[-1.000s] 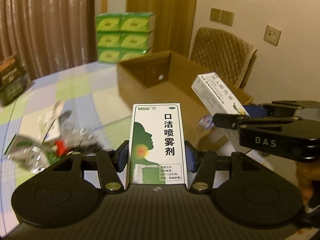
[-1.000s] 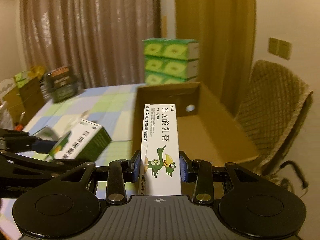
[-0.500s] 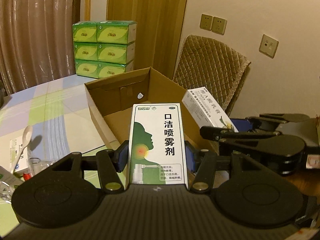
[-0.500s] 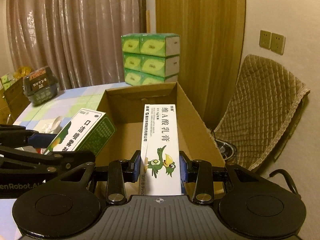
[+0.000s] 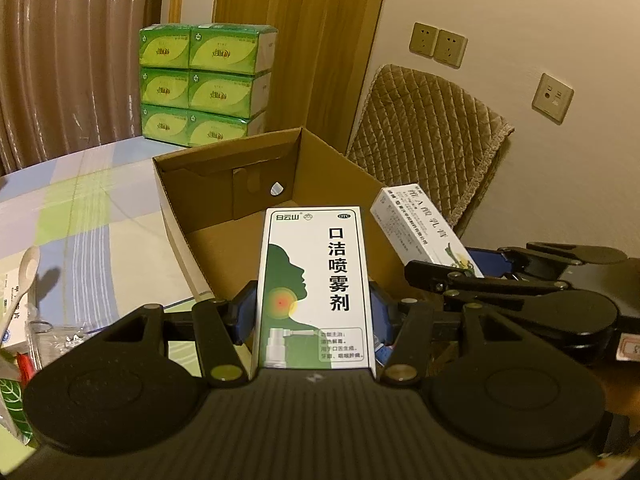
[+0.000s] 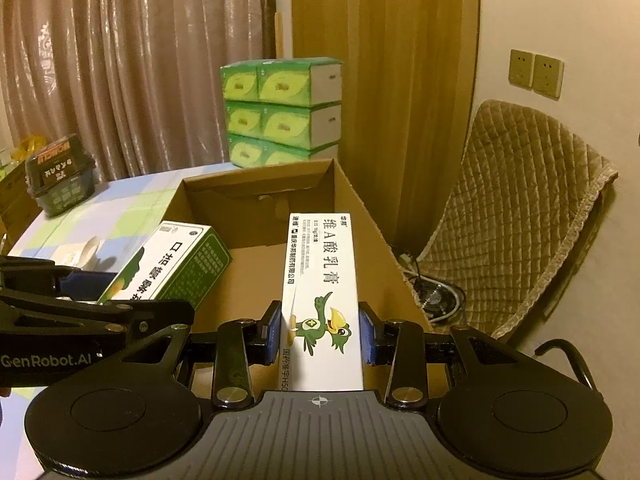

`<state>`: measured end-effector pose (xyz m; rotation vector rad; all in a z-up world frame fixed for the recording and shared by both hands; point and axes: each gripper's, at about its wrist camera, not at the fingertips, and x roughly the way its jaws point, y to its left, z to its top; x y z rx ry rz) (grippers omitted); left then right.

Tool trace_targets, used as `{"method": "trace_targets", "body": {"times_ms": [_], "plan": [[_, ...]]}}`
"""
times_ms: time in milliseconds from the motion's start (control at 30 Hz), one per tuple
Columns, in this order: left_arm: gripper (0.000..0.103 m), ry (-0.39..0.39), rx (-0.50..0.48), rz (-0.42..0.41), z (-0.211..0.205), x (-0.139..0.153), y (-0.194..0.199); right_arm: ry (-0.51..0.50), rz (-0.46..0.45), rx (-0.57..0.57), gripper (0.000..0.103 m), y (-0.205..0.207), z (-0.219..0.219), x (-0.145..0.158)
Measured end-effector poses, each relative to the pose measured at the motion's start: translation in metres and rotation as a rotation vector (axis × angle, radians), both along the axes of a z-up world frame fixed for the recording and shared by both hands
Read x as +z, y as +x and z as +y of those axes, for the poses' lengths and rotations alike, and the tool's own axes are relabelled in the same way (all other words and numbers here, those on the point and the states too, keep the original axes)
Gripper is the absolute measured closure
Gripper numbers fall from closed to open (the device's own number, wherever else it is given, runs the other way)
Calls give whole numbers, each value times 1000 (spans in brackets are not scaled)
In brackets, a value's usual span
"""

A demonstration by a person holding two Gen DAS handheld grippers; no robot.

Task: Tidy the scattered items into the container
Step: 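Carry both medicine boxes over the cardboard box and open the left tool, then lower the white ointment box into the cardboard box and open the right tool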

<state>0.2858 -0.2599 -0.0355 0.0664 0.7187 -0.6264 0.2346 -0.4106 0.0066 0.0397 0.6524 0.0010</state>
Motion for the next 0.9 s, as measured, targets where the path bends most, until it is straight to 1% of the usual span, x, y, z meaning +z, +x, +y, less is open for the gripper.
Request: {"method": "trace_targets", "body": {"times_ms": [167, 233, 367, 767, 900], "plan": [[52, -17, 3, 11, -3, -3, 4, 5, 2, -6, 68, 1, -3, -2], [43, -33, 13, 2, -1, -1, 4, 5, 0, -5, 68, 0, -3, -1], [43, -38, 28, -12, 6, 2, 0, 4, -1, -4, 68, -1, -2, -1], [43, -34, 52, -8, 24, 4, -11, 7, 1, 13, 68, 0, 6, -1], [43, -33, 58, -6, 27, 4, -13, -1, -26, 22, 67, 2, 10, -3]]}}
